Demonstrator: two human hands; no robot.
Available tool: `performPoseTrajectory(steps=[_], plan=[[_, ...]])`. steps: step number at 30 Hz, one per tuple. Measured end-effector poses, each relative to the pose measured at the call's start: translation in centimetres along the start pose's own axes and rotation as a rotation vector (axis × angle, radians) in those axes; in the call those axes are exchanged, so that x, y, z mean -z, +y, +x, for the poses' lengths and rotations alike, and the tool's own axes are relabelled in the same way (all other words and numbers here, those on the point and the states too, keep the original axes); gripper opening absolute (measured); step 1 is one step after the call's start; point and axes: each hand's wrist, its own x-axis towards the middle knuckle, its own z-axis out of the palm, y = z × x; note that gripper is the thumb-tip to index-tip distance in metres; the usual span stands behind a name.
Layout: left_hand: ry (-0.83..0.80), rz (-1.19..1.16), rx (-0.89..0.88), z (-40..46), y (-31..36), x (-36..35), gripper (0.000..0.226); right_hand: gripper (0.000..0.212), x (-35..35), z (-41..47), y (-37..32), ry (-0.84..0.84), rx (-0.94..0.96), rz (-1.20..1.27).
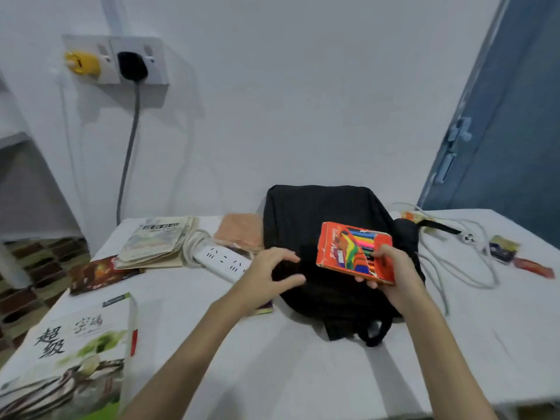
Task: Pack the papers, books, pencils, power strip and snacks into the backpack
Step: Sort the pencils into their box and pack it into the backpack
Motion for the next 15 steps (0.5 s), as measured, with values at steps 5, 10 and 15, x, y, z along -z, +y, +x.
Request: performPoseTrajectory(steps=[5,10,15], plan=[[-0.334,0.302,0.004,3.0,0.1,-2.1,0.019,0.029,6.2,-0.5,0.0,0.174,-0.005,0.11],[-0.561,0.118,0.108,6.3,2.4,-0.4,0.031,0.026,8.7,-0.4,-0.5,0.219,-0.029,0.184],[0.234,-0.048,0.157,10.1,2.7,0.4,0.029,0.03,10.1,0.4,-1.5,0.22,0.026,0.274]])
